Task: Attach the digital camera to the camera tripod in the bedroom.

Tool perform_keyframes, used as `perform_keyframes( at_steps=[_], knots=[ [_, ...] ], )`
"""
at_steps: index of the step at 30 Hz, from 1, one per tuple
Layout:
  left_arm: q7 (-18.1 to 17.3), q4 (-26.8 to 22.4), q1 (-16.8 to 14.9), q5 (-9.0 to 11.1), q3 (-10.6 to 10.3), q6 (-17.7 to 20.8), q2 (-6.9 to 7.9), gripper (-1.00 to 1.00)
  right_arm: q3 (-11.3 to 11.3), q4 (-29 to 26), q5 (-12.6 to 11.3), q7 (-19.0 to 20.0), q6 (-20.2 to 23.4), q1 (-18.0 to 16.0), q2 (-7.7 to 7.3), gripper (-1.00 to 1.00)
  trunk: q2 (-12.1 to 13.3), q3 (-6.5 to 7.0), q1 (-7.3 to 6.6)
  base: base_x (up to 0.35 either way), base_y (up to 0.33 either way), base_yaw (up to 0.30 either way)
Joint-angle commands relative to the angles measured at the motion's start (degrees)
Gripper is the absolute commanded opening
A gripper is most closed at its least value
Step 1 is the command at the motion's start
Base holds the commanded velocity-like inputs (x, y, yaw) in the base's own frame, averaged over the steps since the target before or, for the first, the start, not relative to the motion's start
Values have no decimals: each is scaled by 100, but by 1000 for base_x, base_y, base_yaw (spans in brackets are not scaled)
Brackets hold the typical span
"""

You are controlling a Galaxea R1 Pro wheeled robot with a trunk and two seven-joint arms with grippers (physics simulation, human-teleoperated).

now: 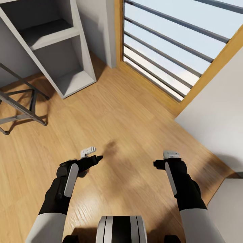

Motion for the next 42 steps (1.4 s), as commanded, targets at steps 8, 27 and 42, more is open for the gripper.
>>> perform_keyframes(
  at_steps=[8, 27, 42],
  knots=[
    [7, 5, -3, 32, 14, -49, -5, 100, -7, -5, 43, 20, 125, -3, 4, 100, -12, -181, 19, 0, 0, 0],
    [31, 8, -3, 34, 14, -130, -5, 100, -7, -11, 69, 23, 172, -3, -3, 100, -38, -602, 68, 0, 0, 0],
    [41, 4, -3, 18, 18, -120, -5, 100, -7, -6, 63, 21, 173, -3, -3, 100, -54, -868, 99, 0, 0, 0]
  ],
)
